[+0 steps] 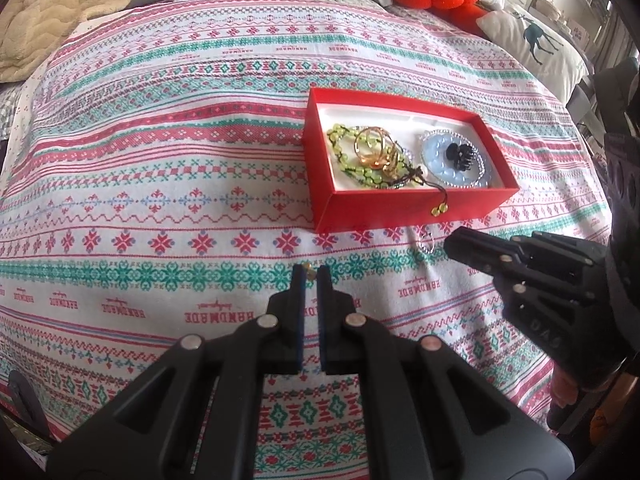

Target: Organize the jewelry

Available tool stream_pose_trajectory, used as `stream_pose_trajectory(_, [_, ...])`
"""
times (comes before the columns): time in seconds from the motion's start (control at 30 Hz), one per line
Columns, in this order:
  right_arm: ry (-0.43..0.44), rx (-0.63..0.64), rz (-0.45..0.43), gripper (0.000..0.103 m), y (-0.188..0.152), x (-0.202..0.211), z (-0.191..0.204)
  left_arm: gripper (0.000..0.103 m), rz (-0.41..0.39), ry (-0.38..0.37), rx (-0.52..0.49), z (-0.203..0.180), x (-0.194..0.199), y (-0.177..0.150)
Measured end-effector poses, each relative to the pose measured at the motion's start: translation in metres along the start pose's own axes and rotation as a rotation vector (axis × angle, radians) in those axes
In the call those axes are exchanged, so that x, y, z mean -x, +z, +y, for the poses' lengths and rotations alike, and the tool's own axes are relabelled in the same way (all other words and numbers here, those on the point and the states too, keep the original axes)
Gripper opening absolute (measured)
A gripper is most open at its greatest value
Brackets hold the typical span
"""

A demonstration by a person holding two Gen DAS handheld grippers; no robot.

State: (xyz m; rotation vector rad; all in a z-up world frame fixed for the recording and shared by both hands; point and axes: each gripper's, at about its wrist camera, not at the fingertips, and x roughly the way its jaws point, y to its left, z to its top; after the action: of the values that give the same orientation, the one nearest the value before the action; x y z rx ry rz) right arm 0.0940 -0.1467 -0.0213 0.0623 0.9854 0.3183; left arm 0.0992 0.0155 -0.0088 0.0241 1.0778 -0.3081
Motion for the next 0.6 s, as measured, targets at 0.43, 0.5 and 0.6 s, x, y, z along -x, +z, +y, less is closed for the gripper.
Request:
stream_pose_trajectory(0.43, [-0.036, -0.021, 0.030, 0.031, -0.003, -0.003, -0.007, 0.006, -0.005, -0.012, 0.002, 0.001, 0.004, 0.004])
stream_pose_trajectory(0.5, [-0.077, -0.002, 0.044, 0.068, -0.007, -0.012, -0.005, 0.006, 0.000, -0.009, -0.002, 0.001, 0.003, 0.003])
stream_pose_trajectory(0.6, [-0.117, 0.063, 0.019, 0.073, -0.012, -0.020, 0.004, 0.006, 0.007, -0.006, -0.005, 0.000, 0.002, 0.002])
